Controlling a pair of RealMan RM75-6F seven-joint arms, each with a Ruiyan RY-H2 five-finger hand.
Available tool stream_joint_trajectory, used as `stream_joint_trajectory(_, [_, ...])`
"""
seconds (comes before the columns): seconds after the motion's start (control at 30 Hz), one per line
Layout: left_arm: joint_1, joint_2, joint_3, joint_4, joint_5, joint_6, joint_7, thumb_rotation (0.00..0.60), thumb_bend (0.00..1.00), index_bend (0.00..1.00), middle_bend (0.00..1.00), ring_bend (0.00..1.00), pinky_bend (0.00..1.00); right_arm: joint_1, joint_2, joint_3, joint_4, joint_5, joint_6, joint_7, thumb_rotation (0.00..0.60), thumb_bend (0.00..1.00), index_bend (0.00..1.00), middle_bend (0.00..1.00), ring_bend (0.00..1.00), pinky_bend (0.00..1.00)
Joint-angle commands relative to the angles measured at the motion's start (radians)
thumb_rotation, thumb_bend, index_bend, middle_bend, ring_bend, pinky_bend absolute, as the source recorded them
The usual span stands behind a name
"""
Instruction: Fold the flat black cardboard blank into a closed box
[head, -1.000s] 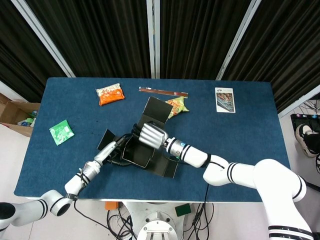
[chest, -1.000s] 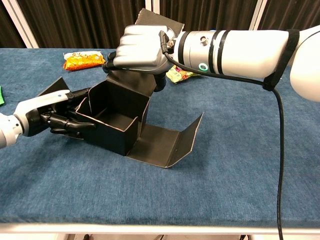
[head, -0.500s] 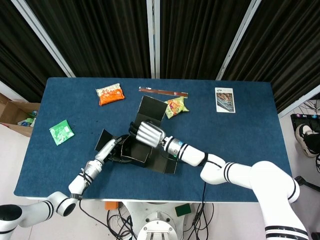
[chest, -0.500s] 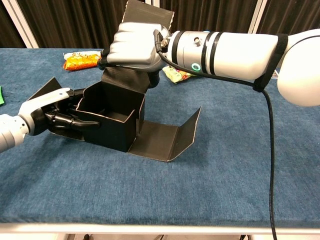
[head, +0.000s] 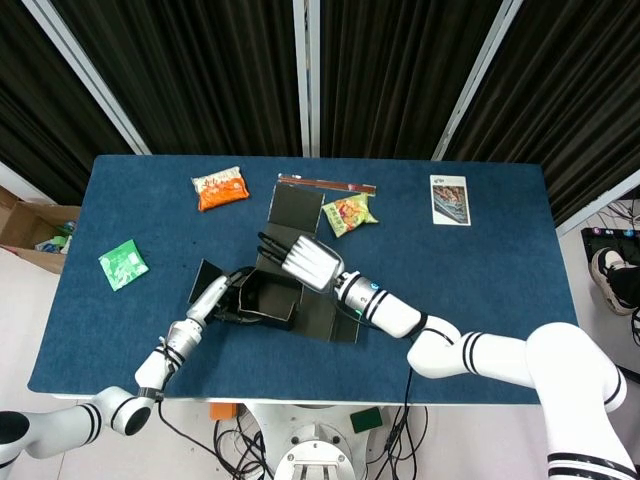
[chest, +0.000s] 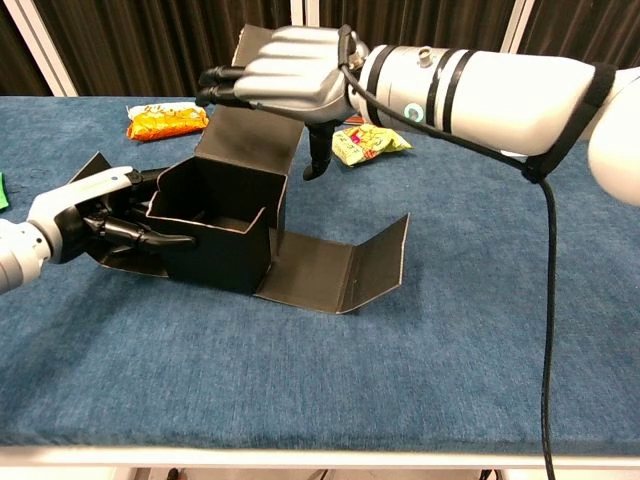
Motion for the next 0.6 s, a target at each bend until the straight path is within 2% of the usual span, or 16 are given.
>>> stream_joint_trajectory(0.03, [0.008,0.032,-0.005,-0.04,-0.009,-0.002,-0.001,0.535,0.0,0.35,0.37,0.69,0.92,-0.032,0.028,0.013,-0.049,-0.007,0.038,0.064,0.6,0.07,0.0,0.0,0.62,1.0])
stream_joint_trajectory(0.23, [0.034,0.099,-0.019,-0.125,-0.029,0.011,-0.043,0.533,0.0,0.35,0.38,0.69,0.92,-0.128,0.109,0.012,-0.142,-0.069,0.173,0.217,0.6,0.08,0.0,0.0,0.62,1.0])
stream_joint_trajectory(0.37, [0.053,0.152,-0.041,-0.192,-0.047,0.023,-0.103,0.536,0.0,0.35,0.38,0.69,0.92,-0.228,0.172,-0.003,-0.19,-0.122,0.316,0.34,0.6,0.08,0.0,0.0,0.63,1.0])
stream_joint_trajectory(0.6, [0.07,0.236,-0.089,-0.285,-0.057,0.028,-0.274,0.526,0.0,0.35,0.37,0.68,0.92,-0.381,0.209,-0.017,-0.169,-0.186,0.532,0.588,0.6,0.08,0.0,0.0,0.63,1.0])
